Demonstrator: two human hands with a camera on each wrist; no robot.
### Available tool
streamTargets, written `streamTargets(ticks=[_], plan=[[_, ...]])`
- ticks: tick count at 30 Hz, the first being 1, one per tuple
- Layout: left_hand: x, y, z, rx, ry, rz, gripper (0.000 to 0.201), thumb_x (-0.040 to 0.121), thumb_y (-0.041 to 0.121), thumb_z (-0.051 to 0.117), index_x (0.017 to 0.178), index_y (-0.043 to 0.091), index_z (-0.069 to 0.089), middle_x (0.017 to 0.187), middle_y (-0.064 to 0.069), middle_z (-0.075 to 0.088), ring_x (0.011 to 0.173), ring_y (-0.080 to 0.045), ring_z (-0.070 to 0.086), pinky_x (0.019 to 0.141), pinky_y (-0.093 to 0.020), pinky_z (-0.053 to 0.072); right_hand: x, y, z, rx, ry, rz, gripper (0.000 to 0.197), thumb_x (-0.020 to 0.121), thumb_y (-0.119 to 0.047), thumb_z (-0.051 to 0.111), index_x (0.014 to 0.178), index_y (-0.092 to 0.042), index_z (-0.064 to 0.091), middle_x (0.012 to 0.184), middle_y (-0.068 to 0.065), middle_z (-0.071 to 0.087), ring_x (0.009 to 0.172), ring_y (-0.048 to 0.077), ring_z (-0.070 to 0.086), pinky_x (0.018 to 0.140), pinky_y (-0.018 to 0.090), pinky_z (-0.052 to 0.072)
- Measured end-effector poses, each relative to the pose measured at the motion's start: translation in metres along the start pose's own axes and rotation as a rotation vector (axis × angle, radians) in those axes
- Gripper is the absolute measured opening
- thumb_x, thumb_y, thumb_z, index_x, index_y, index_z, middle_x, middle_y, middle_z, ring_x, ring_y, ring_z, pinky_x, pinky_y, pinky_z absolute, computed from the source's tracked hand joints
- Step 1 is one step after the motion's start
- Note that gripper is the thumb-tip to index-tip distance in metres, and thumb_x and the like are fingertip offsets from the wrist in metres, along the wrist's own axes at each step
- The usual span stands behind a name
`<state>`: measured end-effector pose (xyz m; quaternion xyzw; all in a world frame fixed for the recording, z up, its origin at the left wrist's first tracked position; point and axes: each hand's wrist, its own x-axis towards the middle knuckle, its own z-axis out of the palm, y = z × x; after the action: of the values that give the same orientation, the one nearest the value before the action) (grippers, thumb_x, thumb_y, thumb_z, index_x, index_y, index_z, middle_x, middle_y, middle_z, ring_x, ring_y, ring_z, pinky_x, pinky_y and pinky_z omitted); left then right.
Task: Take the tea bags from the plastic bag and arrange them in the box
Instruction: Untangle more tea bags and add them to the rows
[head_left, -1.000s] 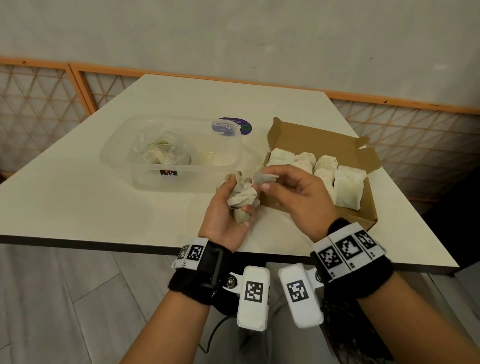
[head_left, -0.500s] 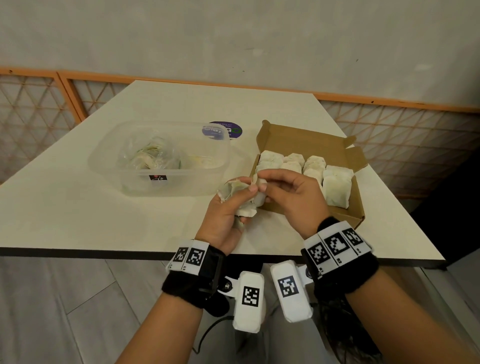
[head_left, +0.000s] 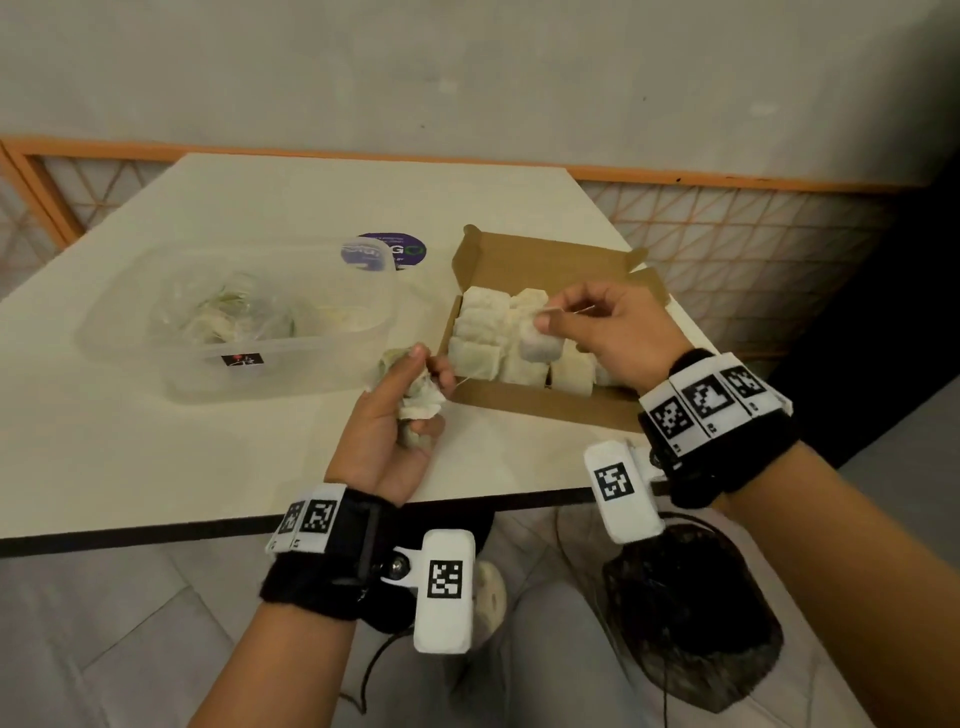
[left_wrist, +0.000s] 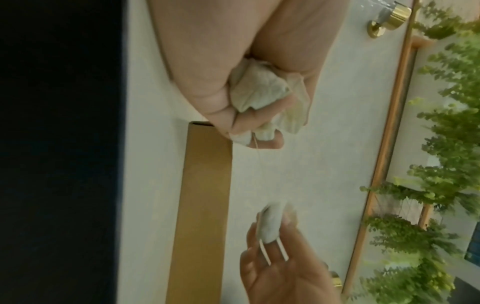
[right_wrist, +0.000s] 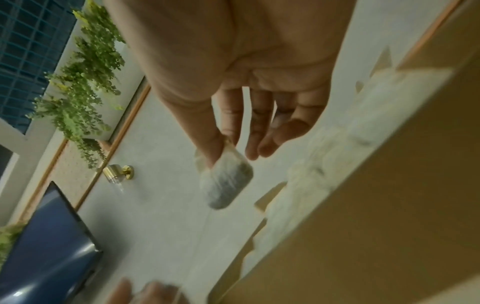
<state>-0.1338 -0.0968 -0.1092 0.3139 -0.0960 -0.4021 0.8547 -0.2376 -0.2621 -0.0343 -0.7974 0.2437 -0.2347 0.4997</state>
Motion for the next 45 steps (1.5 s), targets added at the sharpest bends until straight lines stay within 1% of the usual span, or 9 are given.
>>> streamTargets(ticks=[6, 11, 17, 22, 26, 32, 38, 42, 45], plan=[[0.003, 0.0, -0.008, -0.164, -0.029, -0.023, 0.02, 0.06, 0.022, 0.084, 0.07, 0.02, 0.066, 0.076, 0.002, 0.062, 0.068, -0.002, 0.061, 0.034, -0.011, 0.035, 0.009, 0.014, -0.038, -0.162, 0.117, 0.052, 0.021, 0.075, -0.02, 0.074, 0.066, -0.022, 0.056, 0.068, 0.001, 0.059, 0.068, 0.017, 0.053, 0.065, 0.032, 0.046], [0.003, 0.0, -0.011, -0.186, -0.051, -0.004, 0.036, 0.047, 0.023, 0.093, 0.071, 0.021, 0.065, 0.077, 0.004, 0.061, 0.069, -0.003, 0.062, 0.035, -0.01, 0.034, 0.007, 0.014, -0.037, -0.194, -0.034, 0.147, 0.008, 0.076, -0.01, 0.072, 0.076, -0.014, 0.065, 0.075, 0.006, 0.065, 0.069, 0.015, 0.057, 0.062, 0.022, 0.049], [0.001, 0.0, -0.01, -0.161, -0.041, 0.011, 0.032, 0.05, 0.024, 0.09, 0.071, 0.021, 0.066, 0.076, 0.004, 0.06, 0.069, -0.003, 0.061, 0.035, -0.01, 0.034, 0.01, 0.01, -0.033, 0.019, -0.12, 0.203, 0.005, 0.086, -0.008, 0.063, 0.082, -0.009, 0.065, 0.075, 0.006, 0.072, 0.062, 0.01, 0.068, 0.057, 0.017, 0.053], [-0.001, 0.0, -0.006, -0.155, -0.005, 0.004, 0.022, 0.061, 0.023, 0.083, 0.072, 0.02, 0.064, 0.076, 0.004, 0.06, 0.069, -0.003, 0.06, 0.034, -0.01, 0.034, 0.004, 0.012, -0.032, -0.247, -0.17, 0.198, 0.029, 0.074, -0.039, 0.073, 0.091, -0.016, 0.069, 0.089, 0.004, 0.07, 0.079, 0.013, 0.064, 0.073, 0.024, 0.054], [-0.004, 0.001, 0.0, -0.142, 0.051, -0.013, 0.015, 0.082, 0.022, 0.059, 0.068, 0.02, 0.063, 0.075, 0.004, 0.058, 0.066, -0.002, 0.059, 0.033, -0.01, 0.032, -0.006, 0.014, -0.032, -0.537, -0.397, 0.12, 0.028, 0.072, -0.035, 0.075, 0.096, -0.021, 0.072, 0.09, -0.007, 0.069, 0.079, 0.003, 0.058, 0.076, 0.015, 0.044], [-0.001, 0.0, -0.005, -0.162, 0.016, -0.015, 0.011, 0.068, 0.022, 0.076, 0.068, 0.02, 0.065, 0.076, 0.004, 0.059, 0.067, -0.003, 0.06, 0.034, -0.011, 0.034, 0.004, 0.009, -0.039, 0.028, -0.169, 0.307, 0.005, 0.08, -0.007, 0.069, 0.081, -0.012, 0.068, 0.079, 0.008, 0.065, 0.058, 0.012, 0.055, 0.048, 0.014, 0.05], [0.0, 0.001, -0.008, -0.184, -0.03, -0.017, 0.031, 0.049, 0.021, 0.09, 0.07, 0.02, 0.067, 0.076, 0.004, 0.061, 0.069, -0.003, 0.061, 0.035, -0.011, 0.035, 0.016, 0.018, -0.028, -0.095, -0.185, 0.466, 0.027, 0.081, 0.002, 0.066, 0.106, -0.002, 0.062, 0.079, 0.009, 0.06, 0.059, 0.013, 0.058, 0.05, 0.017, 0.054], [0.0, 0.0, -0.007, -0.185, 0.007, -0.032, 0.014, 0.064, 0.022, 0.079, 0.069, 0.02, 0.065, 0.077, 0.004, 0.058, 0.068, -0.003, 0.06, 0.035, -0.01, 0.035, 0.015, 0.022, -0.021, -0.195, -0.148, 0.371, 0.019, 0.081, 0.003, 0.065, 0.098, -0.005, 0.066, 0.082, 0.008, 0.057, 0.068, 0.015, 0.059, 0.061, 0.02, 0.055], [0.001, 0.001, -0.011, -0.225, -0.047, -0.047, 0.034, 0.048, 0.021, 0.092, 0.07, 0.02, 0.066, 0.077, 0.004, 0.06, 0.069, -0.003, 0.061, 0.036, -0.011, 0.037, 0.015, 0.023, -0.021, -0.225, -0.076, 0.317, 0.023, 0.079, -0.002, 0.069, 0.098, -0.013, 0.062, 0.081, 0.004, 0.057, 0.07, 0.018, 0.058, 0.072, 0.031, 0.056]])
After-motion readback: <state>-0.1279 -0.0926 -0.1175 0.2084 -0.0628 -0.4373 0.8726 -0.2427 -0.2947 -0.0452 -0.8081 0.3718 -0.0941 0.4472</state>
